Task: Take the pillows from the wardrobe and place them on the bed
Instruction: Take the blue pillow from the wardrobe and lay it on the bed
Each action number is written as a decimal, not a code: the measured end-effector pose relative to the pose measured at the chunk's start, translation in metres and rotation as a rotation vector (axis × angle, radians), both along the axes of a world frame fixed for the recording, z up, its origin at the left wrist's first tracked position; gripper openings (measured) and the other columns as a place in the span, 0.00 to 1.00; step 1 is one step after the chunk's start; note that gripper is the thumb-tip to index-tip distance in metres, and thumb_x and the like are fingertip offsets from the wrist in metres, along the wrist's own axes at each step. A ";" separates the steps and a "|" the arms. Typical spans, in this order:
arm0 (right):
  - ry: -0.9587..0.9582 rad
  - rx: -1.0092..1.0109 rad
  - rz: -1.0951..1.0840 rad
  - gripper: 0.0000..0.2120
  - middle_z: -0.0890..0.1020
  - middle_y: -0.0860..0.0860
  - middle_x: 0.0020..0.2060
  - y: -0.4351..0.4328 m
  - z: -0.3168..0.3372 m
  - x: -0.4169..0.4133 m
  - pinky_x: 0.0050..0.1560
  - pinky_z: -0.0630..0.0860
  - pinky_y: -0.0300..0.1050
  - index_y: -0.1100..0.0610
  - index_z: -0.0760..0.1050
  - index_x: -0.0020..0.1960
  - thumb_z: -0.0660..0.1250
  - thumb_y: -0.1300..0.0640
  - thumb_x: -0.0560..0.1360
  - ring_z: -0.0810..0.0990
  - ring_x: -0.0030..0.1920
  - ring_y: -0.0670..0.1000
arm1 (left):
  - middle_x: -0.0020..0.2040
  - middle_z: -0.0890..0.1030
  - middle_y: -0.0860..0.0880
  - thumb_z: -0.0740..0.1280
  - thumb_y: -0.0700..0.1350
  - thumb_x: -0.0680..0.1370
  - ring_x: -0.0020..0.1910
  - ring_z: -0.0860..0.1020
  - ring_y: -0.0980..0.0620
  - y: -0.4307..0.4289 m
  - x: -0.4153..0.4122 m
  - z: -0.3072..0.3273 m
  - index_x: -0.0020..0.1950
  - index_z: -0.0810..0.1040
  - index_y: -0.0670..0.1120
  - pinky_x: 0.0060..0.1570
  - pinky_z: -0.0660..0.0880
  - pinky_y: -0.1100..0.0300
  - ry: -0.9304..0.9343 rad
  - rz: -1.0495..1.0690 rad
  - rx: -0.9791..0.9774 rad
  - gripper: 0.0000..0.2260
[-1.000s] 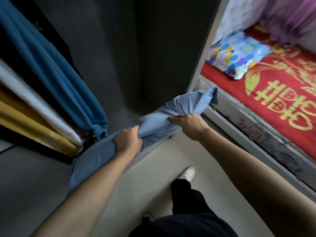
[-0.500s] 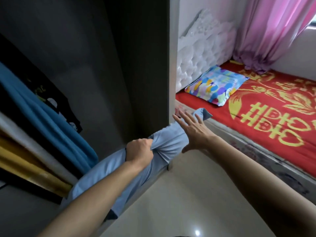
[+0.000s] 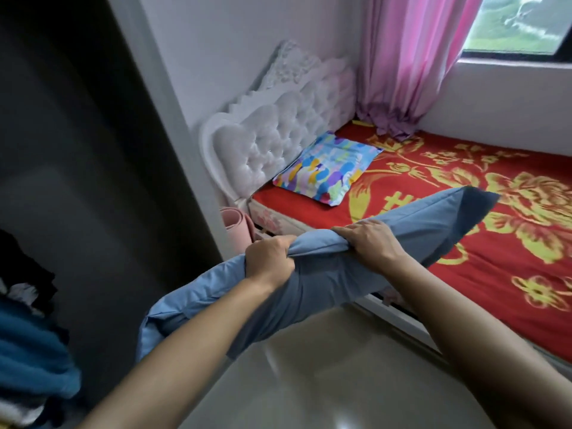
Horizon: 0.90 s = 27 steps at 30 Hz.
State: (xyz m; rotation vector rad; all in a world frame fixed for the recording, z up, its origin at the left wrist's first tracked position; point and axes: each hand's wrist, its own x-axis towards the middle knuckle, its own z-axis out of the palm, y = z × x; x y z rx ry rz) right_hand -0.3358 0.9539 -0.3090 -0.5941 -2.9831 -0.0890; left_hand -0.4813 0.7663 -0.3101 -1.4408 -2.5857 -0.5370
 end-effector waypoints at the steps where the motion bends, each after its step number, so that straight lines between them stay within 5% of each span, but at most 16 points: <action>1: 0.010 0.029 -0.029 0.25 0.80 0.45 0.64 0.013 0.002 0.005 0.65 0.68 0.49 0.43 0.67 0.74 0.57 0.57 0.79 0.77 0.65 0.52 | 0.45 0.85 0.48 0.64 0.43 0.67 0.47 0.80 0.41 0.016 0.002 0.002 0.53 0.80 0.51 0.41 0.73 0.54 0.000 -0.013 0.018 0.16; 8: 0.111 0.117 -0.159 0.22 0.81 0.45 0.63 0.082 0.017 -0.008 0.65 0.64 0.49 0.43 0.69 0.72 0.56 0.56 0.80 0.76 0.64 0.52 | 0.45 0.85 0.48 0.66 0.41 0.67 0.46 0.81 0.42 0.099 -0.023 0.016 0.53 0.82 0.52 0.39 0.73 0.55 0.020 -0.062 0.151 0.16; 21: 0.104 0.174 -0.304 0.21 0.82 0.46 0.60 0.224 0.048 -0.160 0.66 0.65 0.55 0.46 0.73 0.68 0.61 0.56 0.76 0.77 0.64 0.53 | 0.45 0.84 0.47 0.66 0.40 0.67 0.45 0.81 0.41 0.271 -0.194 0.025 0.52 0.82 0.49 0.38 0.76 0.50 -0.041 -0.166 0.240 0.15; 27: 0.156 0.152 -0.368 0.24 0.82 0.50 0.60 0.282 0.050 -0.211 0.70 0.63 0.61 0.50 0.75 0.69 0.65 0.59 0.73 0.76 0.65 0.57 | 0.51 0.85 0.48 0.64 0.42 0.68 0.49 0.81 0.43 0.351 -0.260 0.024 0.61 0.81 0.50 0.44 0.73 0.54 -0.007 -0.302 0.316 0.21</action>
